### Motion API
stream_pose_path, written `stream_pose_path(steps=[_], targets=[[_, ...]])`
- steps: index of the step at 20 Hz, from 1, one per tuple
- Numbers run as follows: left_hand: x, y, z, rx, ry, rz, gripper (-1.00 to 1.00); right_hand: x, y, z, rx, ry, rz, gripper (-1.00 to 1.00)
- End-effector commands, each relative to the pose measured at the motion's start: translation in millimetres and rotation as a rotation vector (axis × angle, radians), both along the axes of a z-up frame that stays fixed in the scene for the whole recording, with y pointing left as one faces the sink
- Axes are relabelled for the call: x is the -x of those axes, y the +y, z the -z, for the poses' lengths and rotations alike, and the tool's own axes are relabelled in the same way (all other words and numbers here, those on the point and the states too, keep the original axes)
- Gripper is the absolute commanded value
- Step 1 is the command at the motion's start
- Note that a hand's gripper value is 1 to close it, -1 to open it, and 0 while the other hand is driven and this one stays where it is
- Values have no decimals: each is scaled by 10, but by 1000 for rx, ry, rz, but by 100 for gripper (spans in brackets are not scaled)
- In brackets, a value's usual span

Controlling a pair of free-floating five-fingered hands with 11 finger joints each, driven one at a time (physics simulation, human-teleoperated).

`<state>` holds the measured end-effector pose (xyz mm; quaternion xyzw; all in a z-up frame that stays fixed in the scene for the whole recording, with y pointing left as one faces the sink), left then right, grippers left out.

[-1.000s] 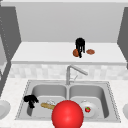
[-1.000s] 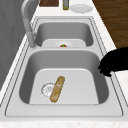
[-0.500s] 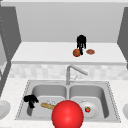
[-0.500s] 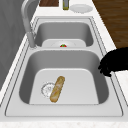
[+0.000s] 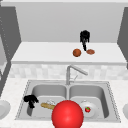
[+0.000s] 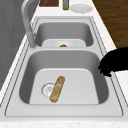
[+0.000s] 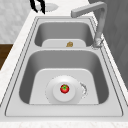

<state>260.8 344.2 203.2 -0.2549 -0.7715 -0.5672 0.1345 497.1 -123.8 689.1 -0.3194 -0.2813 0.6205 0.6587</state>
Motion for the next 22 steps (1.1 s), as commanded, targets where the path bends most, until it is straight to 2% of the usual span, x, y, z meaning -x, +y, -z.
stream_pose_path(steps=[1,7,13,17,20,22], targets=[[0,0,0,0,0,0,0,180,-131,-113,-21,-49,0,-100],[0,0,0,0,0,0,0,568,-289,-270,-34,-122,5,-100],[0,0,0,0,0,0,0,1038,-326,-369,-6,-199,4,-100],[0,0,0,0,0,0,0,959,-481,-352,-28,-145,2,-100],[0,0,0,0,0,0,0,941,-604,-207,-47,-94,-14,-100],[0,0,0,0,0,0,0,805,-617,-54,-40,-60,-31,-100]])
